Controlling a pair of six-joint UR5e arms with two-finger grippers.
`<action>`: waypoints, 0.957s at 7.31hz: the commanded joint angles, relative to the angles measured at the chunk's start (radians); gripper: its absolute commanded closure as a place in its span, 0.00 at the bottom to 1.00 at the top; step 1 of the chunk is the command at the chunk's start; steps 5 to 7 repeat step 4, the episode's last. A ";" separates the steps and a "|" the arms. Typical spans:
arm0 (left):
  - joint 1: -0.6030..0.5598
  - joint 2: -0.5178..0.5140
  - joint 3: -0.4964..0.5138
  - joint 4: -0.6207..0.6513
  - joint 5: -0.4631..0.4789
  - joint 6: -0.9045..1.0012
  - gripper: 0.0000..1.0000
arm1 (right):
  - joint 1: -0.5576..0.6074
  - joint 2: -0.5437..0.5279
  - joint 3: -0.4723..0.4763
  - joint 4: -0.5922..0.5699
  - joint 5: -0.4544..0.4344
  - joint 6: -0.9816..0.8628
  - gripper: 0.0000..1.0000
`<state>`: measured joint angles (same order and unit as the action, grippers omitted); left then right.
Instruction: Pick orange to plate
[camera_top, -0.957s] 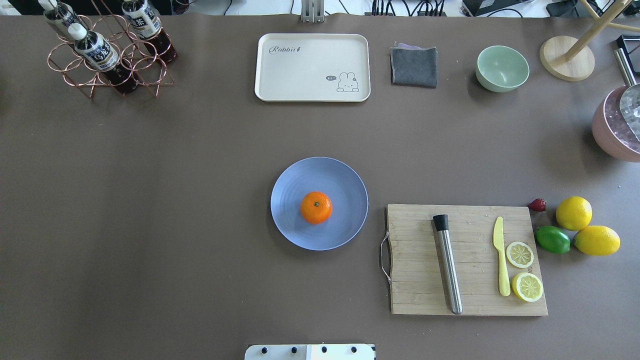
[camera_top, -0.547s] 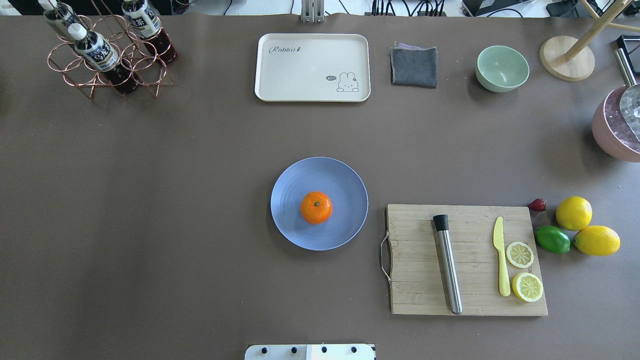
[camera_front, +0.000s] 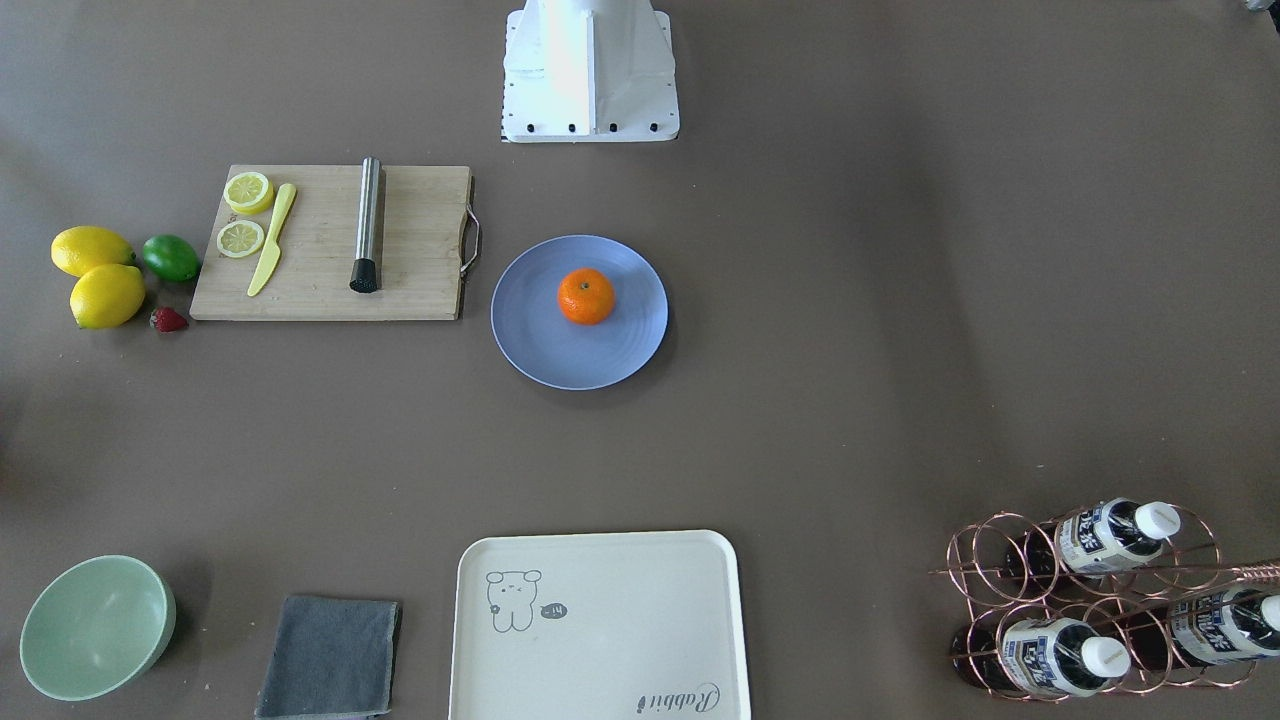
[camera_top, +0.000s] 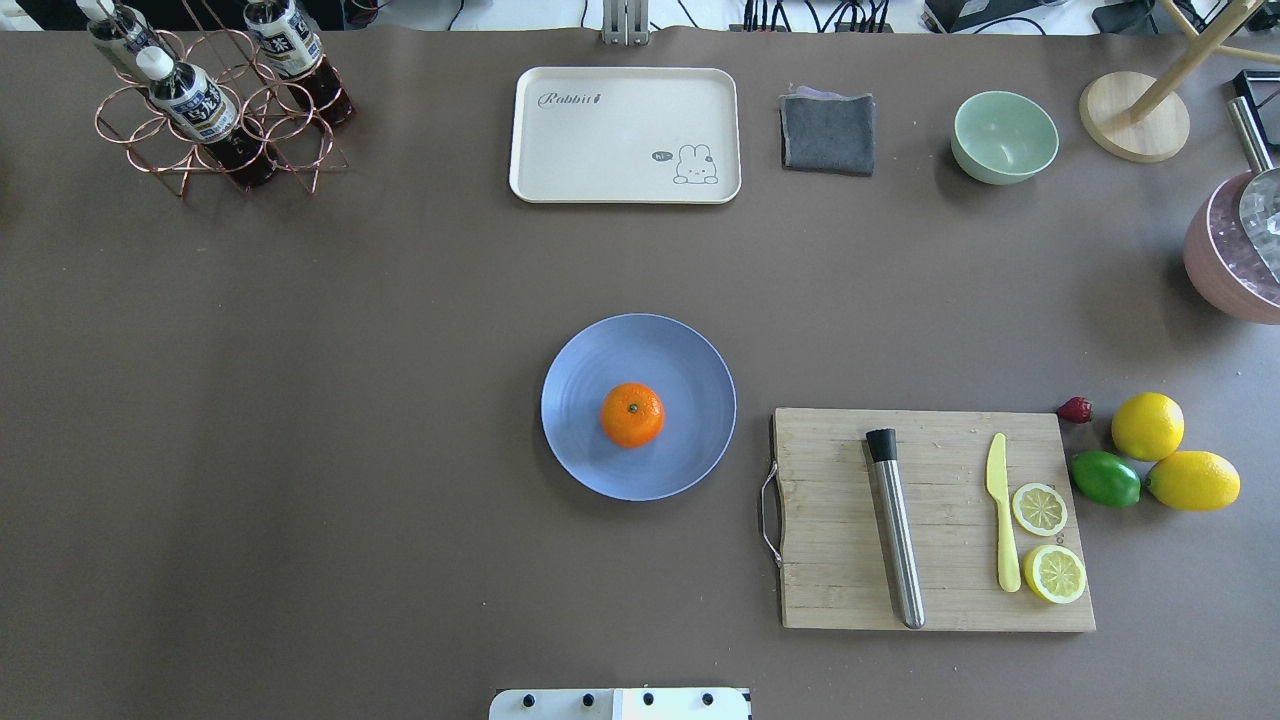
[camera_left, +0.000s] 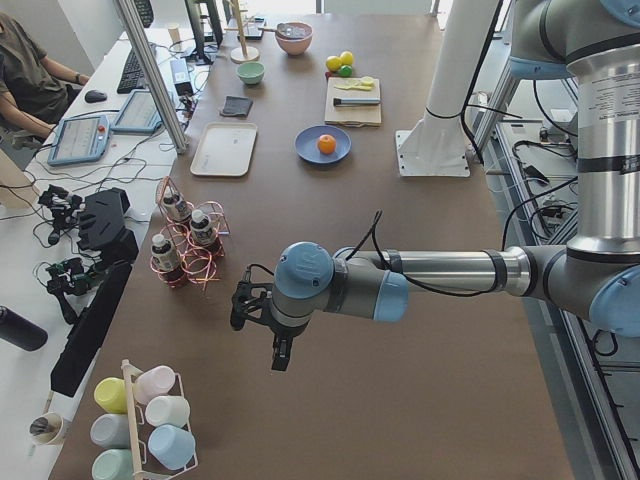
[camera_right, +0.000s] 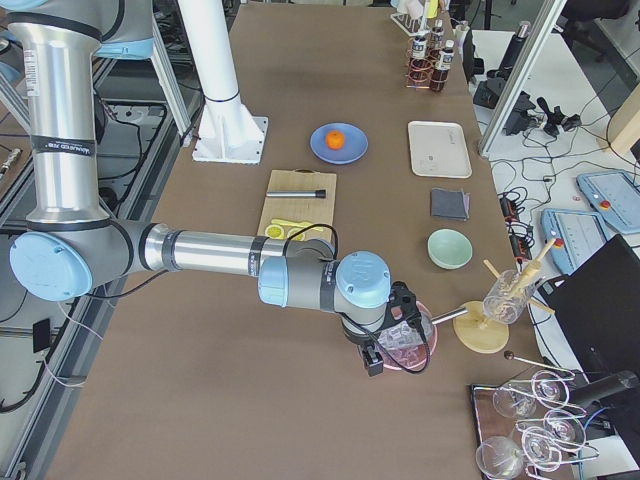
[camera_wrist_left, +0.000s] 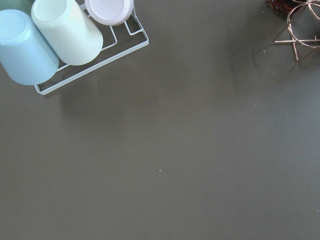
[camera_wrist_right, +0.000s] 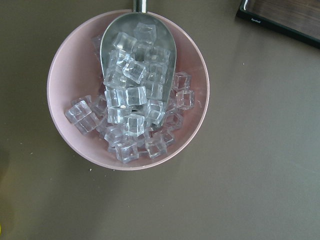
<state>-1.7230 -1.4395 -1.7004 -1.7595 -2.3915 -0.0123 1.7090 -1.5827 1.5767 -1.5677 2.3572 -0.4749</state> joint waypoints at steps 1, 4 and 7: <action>-0.010 0.002 -0.013 0.000 0.000 -0.002 0.02 | -0.011 0.003 0.002 0.002 -0.001 -0.001 0.00; -0.010 0.019 -0.045 0.000 0.000 -0.006 0.02 | -0.019 -0.003 0.017 0.002 0.010 0.008 0.00; -0.010 0.019 -0.045 0.000 0.000 -0.006 0.02 | -0.019 -0.003 0.017 0.002 0.010 0.008 0.00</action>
